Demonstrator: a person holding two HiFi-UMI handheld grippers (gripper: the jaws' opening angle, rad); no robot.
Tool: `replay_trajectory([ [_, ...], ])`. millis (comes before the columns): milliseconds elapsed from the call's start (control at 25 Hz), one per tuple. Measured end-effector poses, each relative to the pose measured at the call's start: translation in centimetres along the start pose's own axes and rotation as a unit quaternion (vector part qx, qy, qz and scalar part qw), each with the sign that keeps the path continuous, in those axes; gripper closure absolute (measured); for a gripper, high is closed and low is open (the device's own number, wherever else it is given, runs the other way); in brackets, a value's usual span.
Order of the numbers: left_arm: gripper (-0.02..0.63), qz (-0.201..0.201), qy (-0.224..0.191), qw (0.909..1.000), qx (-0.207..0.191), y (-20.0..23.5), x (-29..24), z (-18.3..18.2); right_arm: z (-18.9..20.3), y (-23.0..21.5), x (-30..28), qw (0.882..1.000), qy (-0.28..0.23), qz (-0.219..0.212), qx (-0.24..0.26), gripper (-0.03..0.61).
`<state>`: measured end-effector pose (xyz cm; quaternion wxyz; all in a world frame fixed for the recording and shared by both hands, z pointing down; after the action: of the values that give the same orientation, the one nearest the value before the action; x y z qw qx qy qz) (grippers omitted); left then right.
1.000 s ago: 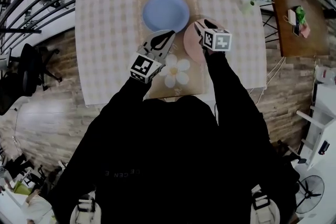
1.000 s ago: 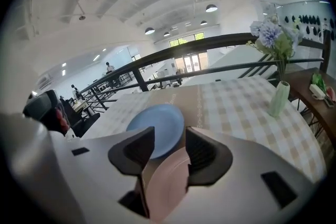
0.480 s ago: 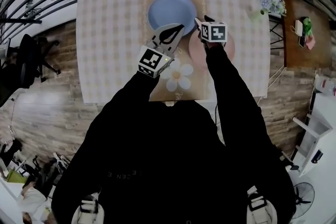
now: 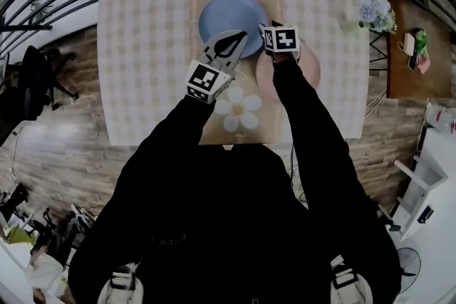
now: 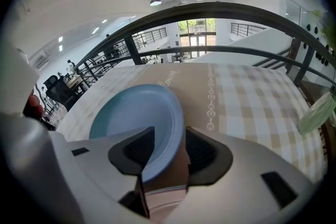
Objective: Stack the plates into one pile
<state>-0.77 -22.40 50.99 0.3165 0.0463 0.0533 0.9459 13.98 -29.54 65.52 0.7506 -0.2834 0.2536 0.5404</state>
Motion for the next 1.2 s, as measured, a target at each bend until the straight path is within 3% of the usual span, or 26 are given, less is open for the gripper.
replay_trajectory([
  [600,0.594,-0.014,0.01,0.9997,0.015,2.3,-0.2,1.4,0.3,-0.1,-4.3,0.994,0.096,-0.011,0.052,0.395],
  [880,0.594,-0.016,0.012,0.9996,0.017,2.8,0.4,1.6,1.0,-0.2,-5.1,0.989,0.133,-0.006,0.061,0.457],
  [1000,0.594,-0.018,0.013,0.9996,0.019,2.9,0.5,1.5,0.6,-0.9,-5.2,0.989,0.127,0.012,0.068,0.477],
  [1200,0.594,-0.024,0.013,0.9995,0.018,3.1,0.9,1.0,-0.3,-0.7,-4.7,0.993,0.111,0.012,0.039,0.514],
])
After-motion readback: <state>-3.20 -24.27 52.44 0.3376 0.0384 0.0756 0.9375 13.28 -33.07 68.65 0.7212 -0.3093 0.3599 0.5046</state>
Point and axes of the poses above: the fingertips, and each gripper's own axes: x backward along the fingers, y to its left, z out of its underside, the point moved 5 cm from there along x, backward along the fingers, and after that the axes turned 11 degrees about -y, right-handed, at the moved point
